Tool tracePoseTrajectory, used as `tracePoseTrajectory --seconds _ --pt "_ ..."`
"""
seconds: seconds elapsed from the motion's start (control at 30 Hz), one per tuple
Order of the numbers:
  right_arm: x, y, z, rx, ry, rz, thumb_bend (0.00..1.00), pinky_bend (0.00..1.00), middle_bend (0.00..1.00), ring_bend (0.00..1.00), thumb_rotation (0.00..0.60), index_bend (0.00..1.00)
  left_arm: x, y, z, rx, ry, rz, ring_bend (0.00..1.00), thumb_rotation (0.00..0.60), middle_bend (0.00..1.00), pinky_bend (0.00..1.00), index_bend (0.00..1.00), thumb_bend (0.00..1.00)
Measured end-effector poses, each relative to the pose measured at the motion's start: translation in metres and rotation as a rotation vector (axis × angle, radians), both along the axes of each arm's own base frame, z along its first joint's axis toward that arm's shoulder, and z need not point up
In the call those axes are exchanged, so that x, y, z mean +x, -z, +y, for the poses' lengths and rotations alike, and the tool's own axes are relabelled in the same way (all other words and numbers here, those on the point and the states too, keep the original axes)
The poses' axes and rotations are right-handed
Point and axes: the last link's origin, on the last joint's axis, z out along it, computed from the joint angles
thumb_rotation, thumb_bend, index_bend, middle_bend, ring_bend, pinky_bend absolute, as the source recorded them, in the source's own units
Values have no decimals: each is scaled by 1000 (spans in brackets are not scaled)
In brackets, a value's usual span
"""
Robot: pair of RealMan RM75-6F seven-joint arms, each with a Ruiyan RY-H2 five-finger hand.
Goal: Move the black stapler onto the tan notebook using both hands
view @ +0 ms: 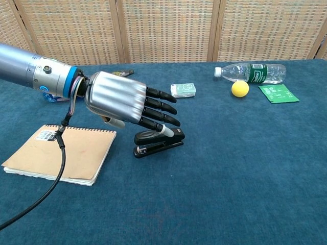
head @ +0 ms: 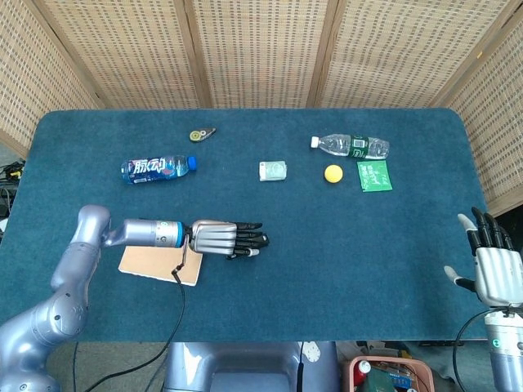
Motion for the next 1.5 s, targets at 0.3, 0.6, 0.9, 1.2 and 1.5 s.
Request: tracePoseTrajectory --seconds 0.3,0.6,0.9,1.2,1.5 --pt "-2 -4 0 -5 5 -29 0 136 41 0 600 65 7 18 2 28 24 55 0 600 0 25 89 346" --pt "-1 -6 1 -9 -8 -49 0 136 77 0 600 65 11 38 -7 10 20 51 194 600 311 273 544 378" --pt "0 -7 1 -12 -21 -53 0 136 93 0 600 65 11 46 -13 -3 -11 16 387 600 541 448 792 381" --pt "4 -4 1 -1 -34 -54 0 136 108 0 600 65 18 25 -7 4 -10 -66 388 600 544 455 796 382" --pt "12 1 6 23 -67 -62 0 136 122 0 600 65 2 -42 -1 4 5 -197 394 600 548 479 800 382"
